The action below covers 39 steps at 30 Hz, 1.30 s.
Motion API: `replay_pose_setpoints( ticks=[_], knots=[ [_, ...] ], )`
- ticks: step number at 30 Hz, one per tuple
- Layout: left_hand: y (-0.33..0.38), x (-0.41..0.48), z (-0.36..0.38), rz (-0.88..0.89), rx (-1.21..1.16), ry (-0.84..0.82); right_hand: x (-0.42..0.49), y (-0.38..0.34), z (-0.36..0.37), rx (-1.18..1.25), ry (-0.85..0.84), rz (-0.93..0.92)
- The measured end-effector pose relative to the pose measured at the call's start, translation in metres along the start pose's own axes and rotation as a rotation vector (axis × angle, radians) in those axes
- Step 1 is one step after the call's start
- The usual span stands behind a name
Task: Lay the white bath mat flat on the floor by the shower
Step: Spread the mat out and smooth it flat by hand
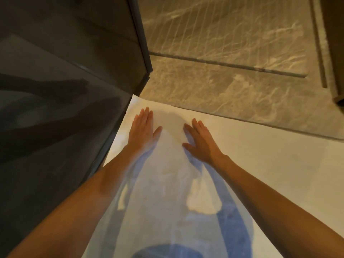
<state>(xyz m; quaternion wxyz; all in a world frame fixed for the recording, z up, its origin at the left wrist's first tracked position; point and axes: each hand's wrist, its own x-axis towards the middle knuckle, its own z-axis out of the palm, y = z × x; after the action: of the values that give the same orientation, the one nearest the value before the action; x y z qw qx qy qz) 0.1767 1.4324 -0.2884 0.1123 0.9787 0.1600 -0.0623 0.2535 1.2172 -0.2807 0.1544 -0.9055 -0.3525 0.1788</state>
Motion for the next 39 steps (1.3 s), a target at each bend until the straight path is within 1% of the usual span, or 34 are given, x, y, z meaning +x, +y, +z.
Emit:
replay_pose_setpoints(
  ticks=[2, 3, 5, 8, 15, 19, 21, 22, 24, 27, 30, 34, 39],
  knots=[
    [0.000, 0.004, 0.013, -0.069, -0.043, -0.027, -0.008, 0.014, -0.002, -0.072, 0.134, 0.067],
    [-0.001, 0.003, 0.017, -0.078, -0.051, -0.009, -0.014, 0.021, -0.003, -0.112, 0.133, 0.113],
    [-0.002, 0.001, 0.019, -0.067, -0.011, 0.007, -0.027, 0.034, 0.002, -0.173, 0.068, 0.159],
    [-0.001, -0.003, 0.017, -0.058, 0.058, 0.025, -0.035, 0.039, 0.007, -0.191, 0.053, 0.161],
    [-0.002, -0.015, 0.020, -0.073, 0.061, 0.028, -0.042, 0.038, 0.013, -0.217, 0.034, 0.160],
    [0.000, -0.023, 0.022, -0.085, 0.047, 0.039, -0.043, 0.039, 0.011, -0.157, 0.028, 0.131],
    [0.000, -0.020, 0.019, -0.087, 0.036, 0.056, -0.047, 0.042, 0.005, -0.086, 0.089, 0.125],
    [-0.001, -0.016, 0.016, -0.098, 0.033, 0.066, -0.052, 0.045, 0.000, -0.070, 0.142, 0.144],
    [-0.003, -0.006, 0.012, -0.143, 0.030, 0.090, -0.067, 0.059, -0.009, -0.070, 0.179, 0.243],
    [-0.001, 0.007, 0.016, -0.193, 0.019, 0.103, -0.095, 0.086, -0.016, -0.154, 0.112, 0.377],
    [0.008, 0.011, 0.023, -0.185, 0.025, 0.080, -0.111, 0.104, -0.014, -0.174, 0.034, 0.449],
    [0.019, 0.011, 0.018, -0.148, 0.012, 0.018, -0.116, 0.114, -0.013, -0.172, 0.033, 0.455],
    [0.033, 0.009, 0.019, -0.185, 0.006, -0.005, -0.121, 0.128, -0.013, -0.199, 0.077, 0.443]
  ],
)
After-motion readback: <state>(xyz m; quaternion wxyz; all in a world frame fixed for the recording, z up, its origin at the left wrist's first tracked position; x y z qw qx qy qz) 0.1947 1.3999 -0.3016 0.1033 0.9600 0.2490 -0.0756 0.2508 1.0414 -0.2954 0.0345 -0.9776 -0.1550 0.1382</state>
